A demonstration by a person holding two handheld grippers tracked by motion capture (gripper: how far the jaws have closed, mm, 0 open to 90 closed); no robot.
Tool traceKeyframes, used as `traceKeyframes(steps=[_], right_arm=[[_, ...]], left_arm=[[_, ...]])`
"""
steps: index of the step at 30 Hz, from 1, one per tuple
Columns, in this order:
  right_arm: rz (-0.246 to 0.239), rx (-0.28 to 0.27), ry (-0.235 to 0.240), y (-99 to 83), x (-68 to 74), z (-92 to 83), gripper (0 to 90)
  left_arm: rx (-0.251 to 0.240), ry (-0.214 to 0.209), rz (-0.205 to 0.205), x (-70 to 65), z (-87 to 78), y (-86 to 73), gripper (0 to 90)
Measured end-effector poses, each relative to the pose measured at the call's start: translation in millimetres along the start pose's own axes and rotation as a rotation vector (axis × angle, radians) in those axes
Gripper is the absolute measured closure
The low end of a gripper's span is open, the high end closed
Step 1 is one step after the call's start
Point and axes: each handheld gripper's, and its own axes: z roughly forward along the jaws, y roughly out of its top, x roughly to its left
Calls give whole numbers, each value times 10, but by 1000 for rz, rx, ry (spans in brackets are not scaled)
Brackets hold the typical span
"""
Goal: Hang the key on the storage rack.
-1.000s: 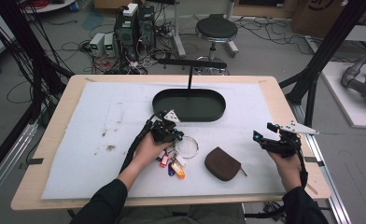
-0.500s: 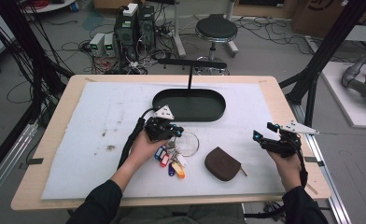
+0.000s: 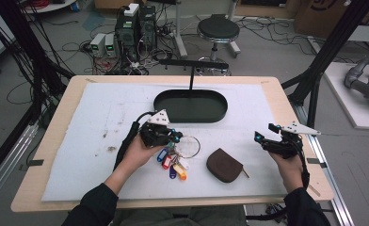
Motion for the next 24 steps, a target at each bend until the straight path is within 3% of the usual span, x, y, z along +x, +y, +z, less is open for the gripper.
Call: traceKeyframes(steps=[9,15,24], right_arm=[[-4,3,1,1,7,15,265],[-5,6,1,5,17,20,265],[-7,7,2,3,11,25,265]], left_arm=[[4,-64,28,-79,-91,-73,857],[37,-77,44,-98,-55,-102,852],[47,-75,44,-94,-53,-107,860]])
